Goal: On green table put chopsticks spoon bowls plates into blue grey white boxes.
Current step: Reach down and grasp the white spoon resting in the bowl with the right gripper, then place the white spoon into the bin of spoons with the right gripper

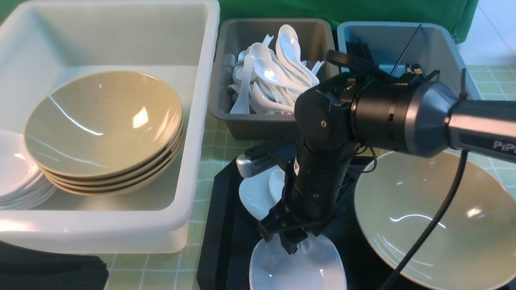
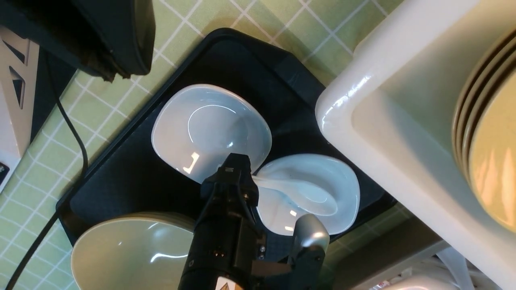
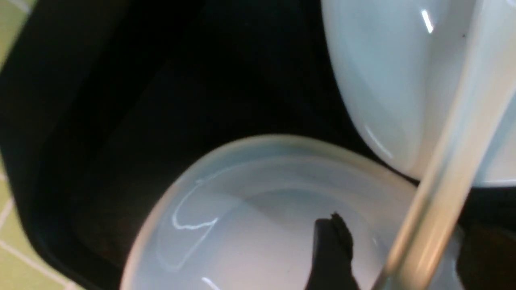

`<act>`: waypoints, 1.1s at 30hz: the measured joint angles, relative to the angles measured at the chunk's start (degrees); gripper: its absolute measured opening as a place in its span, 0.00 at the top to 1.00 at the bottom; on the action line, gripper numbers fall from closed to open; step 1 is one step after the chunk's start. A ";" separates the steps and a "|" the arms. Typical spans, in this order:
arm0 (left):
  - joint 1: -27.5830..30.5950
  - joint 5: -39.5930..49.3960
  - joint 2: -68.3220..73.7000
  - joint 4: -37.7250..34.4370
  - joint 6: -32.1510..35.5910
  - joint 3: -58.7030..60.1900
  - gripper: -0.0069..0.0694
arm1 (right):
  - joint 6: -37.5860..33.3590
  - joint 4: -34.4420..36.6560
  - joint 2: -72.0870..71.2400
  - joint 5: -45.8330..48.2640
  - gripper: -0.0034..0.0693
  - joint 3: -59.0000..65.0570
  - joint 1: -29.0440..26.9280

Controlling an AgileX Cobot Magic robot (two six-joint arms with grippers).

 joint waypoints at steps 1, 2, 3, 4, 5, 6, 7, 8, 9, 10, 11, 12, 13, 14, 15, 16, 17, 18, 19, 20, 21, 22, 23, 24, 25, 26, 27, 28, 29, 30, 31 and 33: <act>0.00 0.00 0.00 0.00 0.00 0.00 0.91 | 0.00 0.00 0.20 0.10 0.39 0.00 -0.29; 0.00 0.00 0.00 0.00 0.00 0.00 0.91 | -0.06 0.00 0.25 0.19 0.41 0.00 -0.51; 0.00 0.00 0.00 0.00 0.00 0.00 0.91 | -0.29 0.00 0.25 0.32 0.43 0.00 -0.74; 0.00 0.00 0.00 0.00 0.00 0.00 0.91 | -0.26 0.00 0.25 0.31 0.43 0.00 -0.75; 0.00 0.00 0.00 0.00 0.00 0.00 0.91 | -0.57 0.00 0.17 0.81 0.51 -0.07 -0.95; 0.00 0.00 0.00 0.00 0.00 0.00 0.91 | -0.74 0.00 0.05 1.22 0.57 -0.23 -0.95; 0.00 0.00 0.00 0.00 0.00 0.00 0.91 | -0.95 0.00 -0.12 1.73 0.63 -0.51 -0.95; 0.00 0.00 0.00 0.00 0.00 0.00 0.91 | -1.01 0.00 -0.12 1.81 0.63 -0.58 -0.95; 0.00 0.00 0.00 0.00 0.00 0.00 0.91 | -1.11 0.00 -0.44 2.13 0.72 -1.03 -1.00; 0.00 0.00 0.00 0.00 0.00 0.00 0.91 | -1.18 0.05 -0.81 2.36 0.76 -1.42 -1.06; 0.00 0.00 0.00 0.00 0.00 0.00 0.91 | -1.18 0.05 -1.32 2.63 0.75 -1.99 -1.18; 0.00 0.00 0.00 0.00 0.00 0.00 0.91 | -1.18 0.05 -1.75 2.82 0.75 -2.44 -1.30; 0.00 0.00 0.00 0.00 0.00 0.00 0.91 | -1.41 0.05 -2.33 3.24 0.75 -3.04 -1.69; 0.00 0.00 0.00 0.02 0.00 0.00 0.91 | -1.61 0.05 -2.91 3.64 0.75 -3.74 -1.99; 0.00 0.00 0.00 0.02 0.00 0.00 0.91 | -1.64 0.05 -3.14 3.74 0.75 -4.05 -2.07; 0.00 0.00 0.00 0.02 0.00 0.00 0.91 | -1.99 0.05 -4.08 4.31 0.75 -5.38 -2.97; 0.00 0.00 0.00 0.02 0.00 0.00 0.91 | -2.11 0.11 -4.55 4.50 0.75 -6.13 -3.35; 0.00 0.00 0.00 0.02 0.00 0.00 0.91 | -2.41 0.19 -5.12 4.66 0.75 -7.14 -4.03; 0.00 0.00 0.00 0.02 0.00 0.00 0.91 | -2.63 0.19 -5.38 4.78 0.75 -8.05 -4.70; 0.00 -0.06 0.00 0.02 0.00 0.00 0.91 | -2.68 0.25 -6.00 4.78 0.75 -9.50 -5.75; 0.00 -0.06 0.00 0.02 0.00 0.00 0.91 | -2.74 0.23 -6.30 4.48 0.75 -10.76 -6.67; 0.00 -0.25 0.00 0.02 0.00 0.00 0.91 | -2.81 0.26 -6.51 3.72 0.75 -12.20 -7.77; 0.00 -0.30 0.00 0.02 0.00 0.00 0.91 | -2.81 0.26 -6.51 2.26 0.75 -13.05 -8.50; 0.00 -0.44 0.00 0.02 0.00 0.00 0.91 | -2.81 0.31 -6.51 0.40 0.75 -14.00 -9.35; 0.00 -0.50 0.00 0.02 0.00 0.00 0.91 | -2.81 0.31 -6.44 0.40 0.75 -14.18 -9.51; 0.00 -0.89 0.05 0.02 0.00 0.00 0.91 | -2.81 0.98 -5.78 -3.35 0.75 -15.75 -10.82; 0.00 -0.95 0.05 0.02 0.00 0.00 0.91 | -2.81 1.15 -5.65 -3.76 0.75 -15.97 -10.99; 0.00 -1.50 0.05 0.07 0.00 0.00 0.91 | -2.81 2.89 -4.13 -6.98 0.75 -18.06 -12.42; 0.00 -1.80 0.05 0.07 0.00 0.00 0.91 | -2.87 4.20 -2.74 -9.06 0.75 -19.28 -13.14; 0.00 -1.90 0.05 0.07 0.00 0.00 0.91 | -2.92 4.66 -2.12 -9.93 0.75 -19.54 -13.28; 0.00 -2.19 0.05 0.07 0.00 0.00 0.91 | -2.99 5.40 -0.74 -11.74 0.75 -20.50 -13.77; 0.00 -2.61 0.05 0.07 0.00 0.00 0.91 | -3.01 6.61 4.68 -16.94 0.75 -23.90 -15.12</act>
